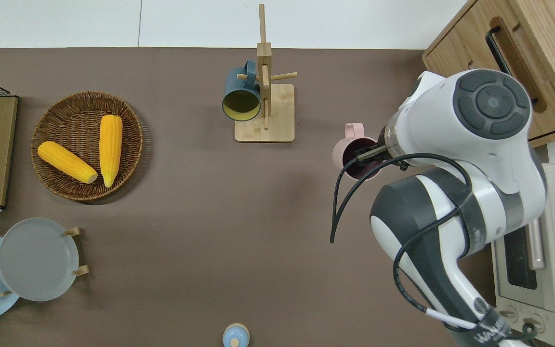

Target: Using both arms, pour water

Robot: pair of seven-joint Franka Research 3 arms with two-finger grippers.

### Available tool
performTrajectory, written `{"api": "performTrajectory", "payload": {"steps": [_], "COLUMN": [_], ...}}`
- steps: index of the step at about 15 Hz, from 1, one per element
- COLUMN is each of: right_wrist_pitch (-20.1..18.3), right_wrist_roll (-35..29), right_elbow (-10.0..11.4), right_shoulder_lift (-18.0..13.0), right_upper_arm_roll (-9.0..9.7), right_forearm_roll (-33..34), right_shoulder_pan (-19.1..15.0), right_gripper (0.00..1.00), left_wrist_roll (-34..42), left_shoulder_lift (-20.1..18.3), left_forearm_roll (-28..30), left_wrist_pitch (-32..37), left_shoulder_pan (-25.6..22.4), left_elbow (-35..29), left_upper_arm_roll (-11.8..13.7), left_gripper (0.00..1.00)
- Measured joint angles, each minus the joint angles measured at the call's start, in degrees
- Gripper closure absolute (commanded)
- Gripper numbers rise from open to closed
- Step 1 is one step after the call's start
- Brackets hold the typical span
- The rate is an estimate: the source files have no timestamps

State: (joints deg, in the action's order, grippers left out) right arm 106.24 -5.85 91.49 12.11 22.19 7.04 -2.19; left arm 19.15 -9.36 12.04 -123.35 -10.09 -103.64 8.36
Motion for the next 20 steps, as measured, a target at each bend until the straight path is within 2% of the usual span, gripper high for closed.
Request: {"api": "performTrajectory", "payload": {"steps": [5,9,11,15,20], "right_wrist_pitch": [-6.7,-8.5,-9.4,-9.6,-8.7], "right_wrist_roll": [-10.9,-20.5,-26.6,-35.1,-45.6], "right_elbow": [-1.8,-4.1,-6.7,-11.8,-17.6], "right_shoulder_lift": [-0.4,0.2,2.0,5.6,11.1], "right_upper_arm_roll": [0.49,4.14,5.49,6.24,7.9], "right_forearm_roll": [-9.6,-11.8,-12.0,-12.0,-11.7], "right_shoulder_pan": [1.3,1.6,3.4,7.5,11.2], "right_gripper": [1.0,1.0,1.0,1.0,1.0], "left_wrist_roll": [-1.1,-1.9,-2.0,-2.0,-2.0], "left_shoulder_lift": [-7.4,-12.3,-14.5,-16.8,-18.7], "left_forearm_roll": [-0.5,-0.5,-0.5,-0.5,-0.5], "left_wrist_pitch": [-9.8,-13.3,-14.4,-17.5,-21.6], "left_shoulder_pan": [0.0,-0.1,-0.1,-0.1,0.0], "left_elbow": [-14.0,-22.3,-25.4,-29.9,-35.2], "left_upper_arm_roll": [-2.6,-5.2,-5.4,-5.6,-6.1], "left_gripper": [1.0,1.0,1.0,1.0,1.0]}}
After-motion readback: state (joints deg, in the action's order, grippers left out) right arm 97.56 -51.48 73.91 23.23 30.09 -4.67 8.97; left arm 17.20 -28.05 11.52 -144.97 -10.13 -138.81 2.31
